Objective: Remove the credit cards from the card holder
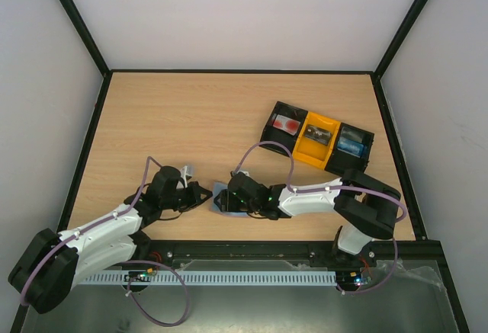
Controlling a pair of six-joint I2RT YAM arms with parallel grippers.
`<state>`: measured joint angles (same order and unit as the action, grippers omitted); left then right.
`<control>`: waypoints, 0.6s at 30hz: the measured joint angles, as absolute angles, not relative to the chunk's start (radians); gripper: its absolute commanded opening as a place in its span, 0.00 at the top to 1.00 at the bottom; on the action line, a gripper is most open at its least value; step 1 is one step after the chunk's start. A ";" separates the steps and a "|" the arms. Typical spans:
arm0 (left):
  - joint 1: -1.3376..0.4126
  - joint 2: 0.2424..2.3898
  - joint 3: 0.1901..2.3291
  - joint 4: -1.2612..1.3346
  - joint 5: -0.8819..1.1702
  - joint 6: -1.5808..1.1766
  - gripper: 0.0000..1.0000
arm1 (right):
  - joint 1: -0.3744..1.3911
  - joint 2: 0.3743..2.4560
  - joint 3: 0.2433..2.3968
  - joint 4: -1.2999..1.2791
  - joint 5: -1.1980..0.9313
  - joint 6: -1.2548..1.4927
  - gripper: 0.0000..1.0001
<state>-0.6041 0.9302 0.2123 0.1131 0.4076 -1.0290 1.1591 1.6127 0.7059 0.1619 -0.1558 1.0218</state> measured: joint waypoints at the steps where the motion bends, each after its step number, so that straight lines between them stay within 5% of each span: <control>1: -0.604 0.930 0.212 0.113 0.408 -1.029 0.97 | 1.159 1.613 0.706 0.162 -0.153 1.022 0.42; 18: -0.606 0.930 0.212 0.113 0.407 -1.029 0.97 | 1.161 1.610 0.706 0.147 -0.121 1.011 0.46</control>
<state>-0.6056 0.9302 0.2123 0.1127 0.4072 -1.0290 1.1614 1.6100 0.7059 0.1474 -0.1207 1.0107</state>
